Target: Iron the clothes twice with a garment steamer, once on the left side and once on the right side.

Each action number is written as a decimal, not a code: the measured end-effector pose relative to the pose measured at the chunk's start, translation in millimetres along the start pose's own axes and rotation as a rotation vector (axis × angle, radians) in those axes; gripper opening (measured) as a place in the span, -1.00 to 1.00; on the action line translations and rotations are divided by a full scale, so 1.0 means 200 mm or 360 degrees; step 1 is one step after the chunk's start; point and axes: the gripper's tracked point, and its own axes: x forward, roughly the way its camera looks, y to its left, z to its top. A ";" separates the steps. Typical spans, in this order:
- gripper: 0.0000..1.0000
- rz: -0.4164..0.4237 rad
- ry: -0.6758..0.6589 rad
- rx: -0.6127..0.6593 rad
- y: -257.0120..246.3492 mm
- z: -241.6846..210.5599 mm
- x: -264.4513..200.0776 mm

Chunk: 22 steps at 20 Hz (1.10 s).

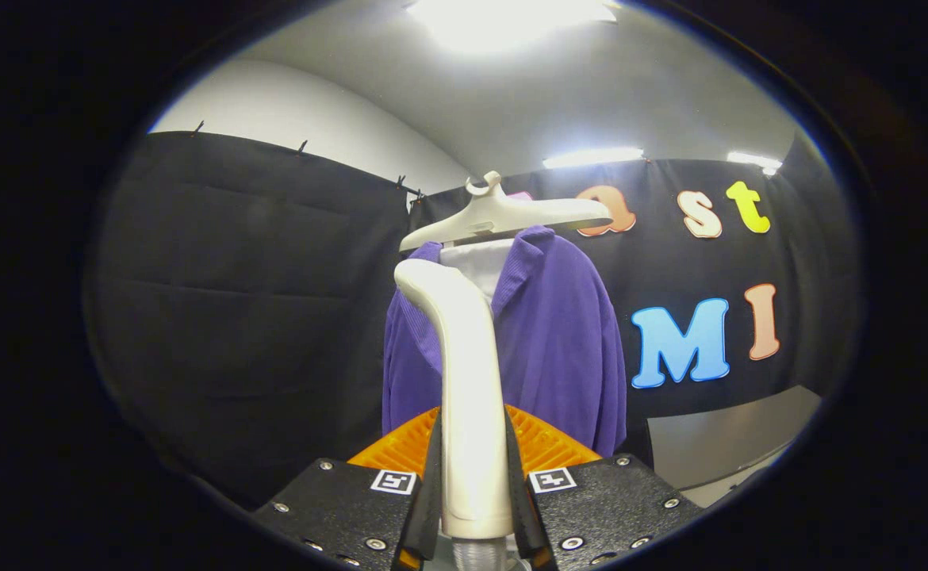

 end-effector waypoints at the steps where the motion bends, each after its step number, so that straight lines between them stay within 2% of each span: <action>1: -0.26 0.0006 -0.0016 -0.0012 0.02 0.03 0.04; 6: -0.25 0.0056 -0.0046 -0.0044 0.12 0.13 0.21; 9: -0.26 0.0030 -0.0056 -0.0055 0.12 0.14 0.31; 15: -0.26 0.0022 0.0101 -0.0069 0.12 -0.10 0.41; 22: -0.25 0.0010 0.0162 -0.0115 0.14 -0.29 0.36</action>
